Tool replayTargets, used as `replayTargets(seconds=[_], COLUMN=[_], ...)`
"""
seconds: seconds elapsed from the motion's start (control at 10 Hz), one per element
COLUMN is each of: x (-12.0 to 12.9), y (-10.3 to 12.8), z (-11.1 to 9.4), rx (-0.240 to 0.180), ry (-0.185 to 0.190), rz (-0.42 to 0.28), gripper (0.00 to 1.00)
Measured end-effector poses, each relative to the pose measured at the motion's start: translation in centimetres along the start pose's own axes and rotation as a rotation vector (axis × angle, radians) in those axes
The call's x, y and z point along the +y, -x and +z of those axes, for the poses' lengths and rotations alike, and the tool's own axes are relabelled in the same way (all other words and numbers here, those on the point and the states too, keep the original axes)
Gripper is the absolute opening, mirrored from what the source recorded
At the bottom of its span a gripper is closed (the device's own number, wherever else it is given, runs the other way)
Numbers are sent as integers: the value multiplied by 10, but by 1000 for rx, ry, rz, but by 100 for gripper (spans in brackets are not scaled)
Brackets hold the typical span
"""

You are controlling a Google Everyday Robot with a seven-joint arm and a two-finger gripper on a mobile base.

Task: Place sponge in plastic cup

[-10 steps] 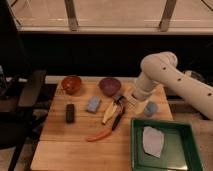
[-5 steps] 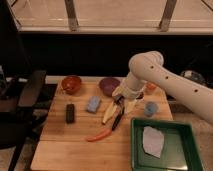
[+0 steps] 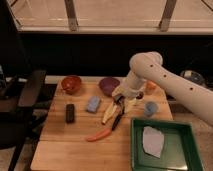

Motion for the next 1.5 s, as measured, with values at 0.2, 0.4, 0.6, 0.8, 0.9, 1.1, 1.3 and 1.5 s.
replayTargets(seconds=[0.2,0.4,0.6,0.8,0.9,1.1,1.3,1.5], x=[-27,-63,-80,-93,-100,-114,-120,-123], y=[7,9,9,5,3,1,1,-1], z=[21,58,78,104,115,135,144,156], rx=[-7,-22,-26,-26,-28,-40,-52,-79], ry=[-13,-41,-56,-43,-34,-15,-7,-6], rz=[-48,-104,-138,-177,-193,-224,-237,-242], gripper=[65,65,65,65,65,65,65,65])
